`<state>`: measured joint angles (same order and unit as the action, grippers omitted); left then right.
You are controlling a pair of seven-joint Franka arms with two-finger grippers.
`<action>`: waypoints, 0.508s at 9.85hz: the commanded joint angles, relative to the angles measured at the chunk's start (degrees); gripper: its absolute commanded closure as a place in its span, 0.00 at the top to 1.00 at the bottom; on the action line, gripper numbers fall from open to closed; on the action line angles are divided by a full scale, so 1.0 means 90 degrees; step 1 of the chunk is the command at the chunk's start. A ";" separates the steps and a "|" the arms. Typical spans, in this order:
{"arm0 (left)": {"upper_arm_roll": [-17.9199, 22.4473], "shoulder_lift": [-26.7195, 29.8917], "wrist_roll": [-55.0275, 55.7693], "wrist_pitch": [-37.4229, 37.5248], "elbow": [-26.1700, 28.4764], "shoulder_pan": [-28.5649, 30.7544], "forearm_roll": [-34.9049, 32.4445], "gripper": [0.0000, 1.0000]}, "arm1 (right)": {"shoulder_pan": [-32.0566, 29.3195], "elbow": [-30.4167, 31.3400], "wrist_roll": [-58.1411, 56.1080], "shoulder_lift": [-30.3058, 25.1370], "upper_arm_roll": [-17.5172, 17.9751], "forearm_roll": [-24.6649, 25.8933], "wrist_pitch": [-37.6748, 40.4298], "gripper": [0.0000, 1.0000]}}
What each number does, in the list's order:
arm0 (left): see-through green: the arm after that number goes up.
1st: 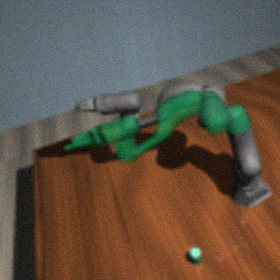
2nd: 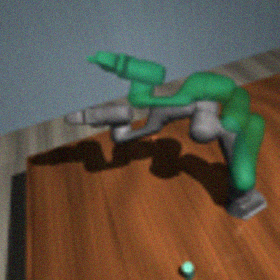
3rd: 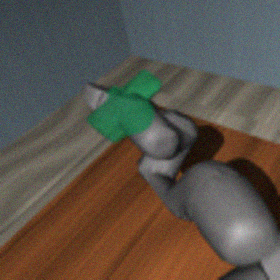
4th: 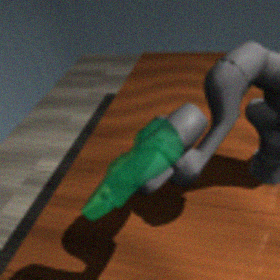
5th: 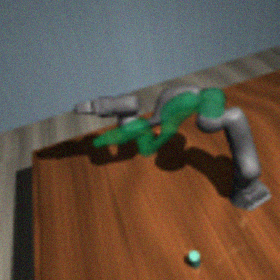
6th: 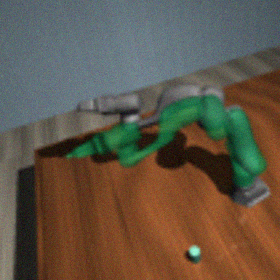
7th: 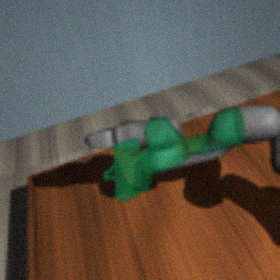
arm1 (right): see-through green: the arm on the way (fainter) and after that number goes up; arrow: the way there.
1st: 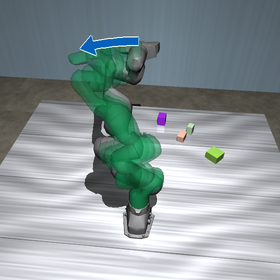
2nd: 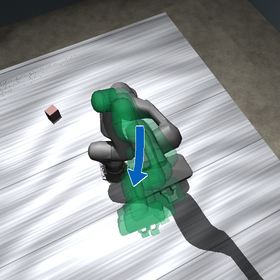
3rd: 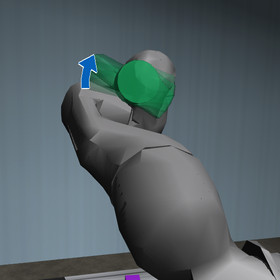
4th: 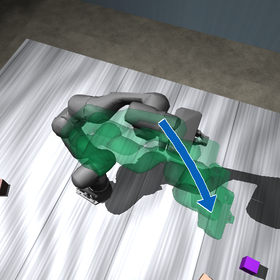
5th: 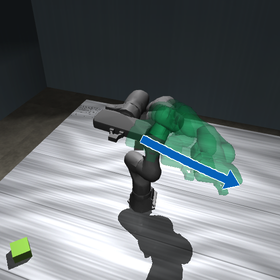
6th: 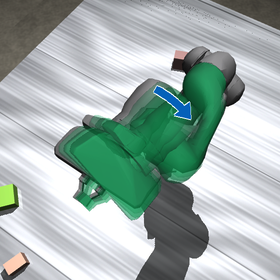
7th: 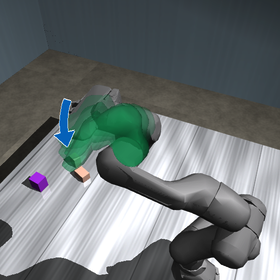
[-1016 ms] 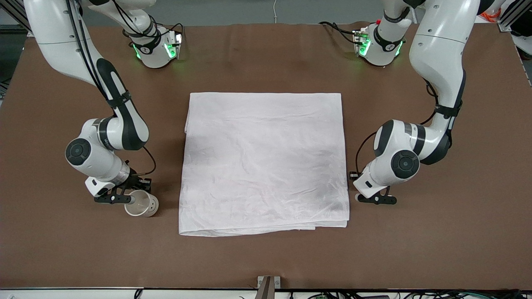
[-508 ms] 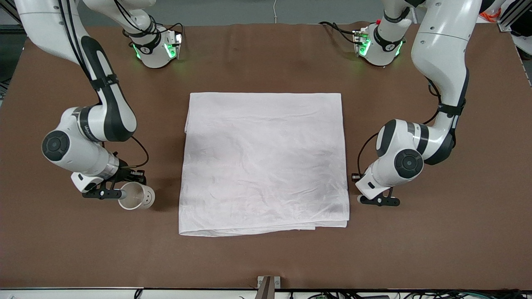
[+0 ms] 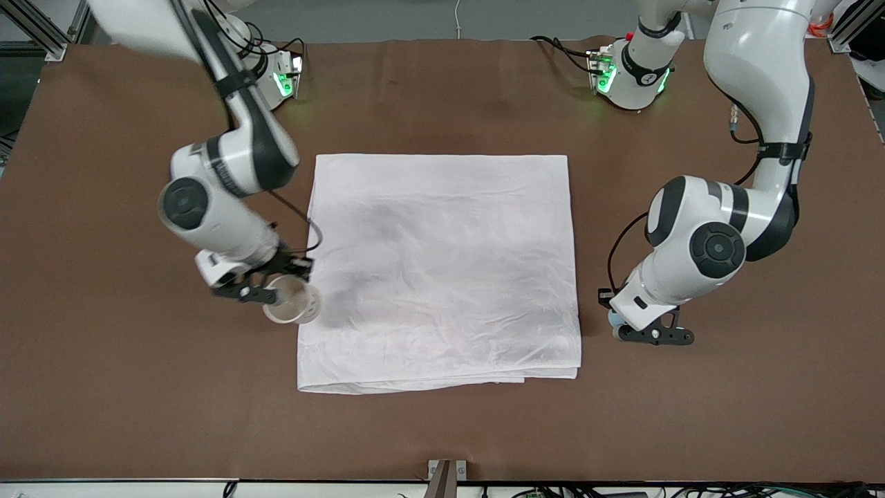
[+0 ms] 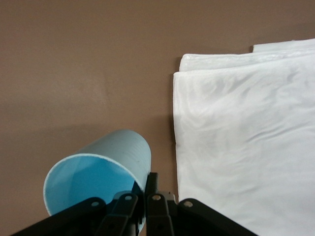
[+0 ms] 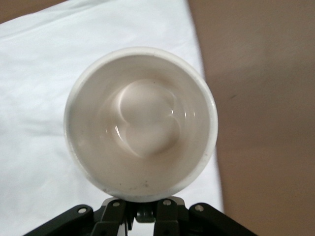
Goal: Place blue cup into white mug on cloth
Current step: 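Lift the white mug with the right gripper and carry it onto the cloth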
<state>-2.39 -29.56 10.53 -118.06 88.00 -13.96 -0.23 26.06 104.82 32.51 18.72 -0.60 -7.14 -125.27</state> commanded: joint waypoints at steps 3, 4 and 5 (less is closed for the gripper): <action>-0.0028 -0.0027 -0.0038 0.0334 -0.0480 -0.0060 -0.0063 0.00 | 0.2052 -0.0423 0.1873 0.0397 -0.0100 0.0090 -0.0279 0.02; -0.0037 -0.0036 -0.0038 0.0363 -0.0577 -0.0089 -0.0062 0.00 | 0.2307 -0.0687 0.2118 0.0797 -0.0110 0.0100 -0.0416 0.02; -0.0038 -0.0075 -0.0028 0.0557 -0.0646 -0.0099 -0.0033 0.00 | 0.2484 -0.0999 0.2227 0.1188 -0.0139 0.0119 -0.0446 0.02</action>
<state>-2.75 -29.59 10.48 -115.75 84.40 -14.47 -0.23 46.97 101.29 50.92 23.37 -0.69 -6.69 -128.99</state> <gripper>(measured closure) 0.960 0.806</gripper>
